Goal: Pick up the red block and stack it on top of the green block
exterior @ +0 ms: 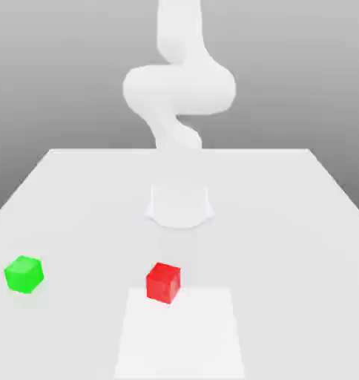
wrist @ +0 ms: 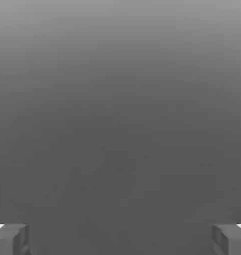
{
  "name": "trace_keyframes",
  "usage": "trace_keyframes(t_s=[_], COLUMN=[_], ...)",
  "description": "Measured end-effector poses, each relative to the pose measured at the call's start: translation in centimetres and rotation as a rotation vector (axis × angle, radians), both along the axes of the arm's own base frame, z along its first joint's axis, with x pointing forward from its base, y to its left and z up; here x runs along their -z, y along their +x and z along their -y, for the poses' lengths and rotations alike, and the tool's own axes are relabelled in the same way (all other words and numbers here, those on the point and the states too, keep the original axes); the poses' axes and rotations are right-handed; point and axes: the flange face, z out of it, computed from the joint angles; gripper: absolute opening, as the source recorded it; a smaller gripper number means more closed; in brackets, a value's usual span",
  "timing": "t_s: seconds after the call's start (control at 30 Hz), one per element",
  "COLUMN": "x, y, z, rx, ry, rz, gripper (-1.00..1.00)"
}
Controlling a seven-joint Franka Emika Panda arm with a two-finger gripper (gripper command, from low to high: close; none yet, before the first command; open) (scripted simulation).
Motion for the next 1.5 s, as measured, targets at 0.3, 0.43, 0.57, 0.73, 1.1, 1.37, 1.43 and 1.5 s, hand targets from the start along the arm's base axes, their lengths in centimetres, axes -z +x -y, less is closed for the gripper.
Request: trace_keyframes(t_s=[0.3,0.43,0.57,0.73,1.1,1.37,1.43,1.5], x=[22.5,32.6,42.9,49.2,51.0,45.5,44.7,44.1], y=[3.6,1.1,-3.8,-5.5,-5.7,-5.5,-4.8,-4.3], z=[1.6,2.3,2.7,2.9,2.8,3.5,6.4,10.2], rx=[0.144,0.222,0.312,0.341,0.341,0.371,0.495,0.648], ry=[0.07,0.101,0.129,0.137,0.137,0.149,0.201,0.264], rz=[-0.328,-0.488,-0.66,-0.713,-0.714,-0.712,-0.704,-0.692], gripper=[0.0,0.0,0.0,0.0,-1.0,-1.0,-1.0,-1.0])
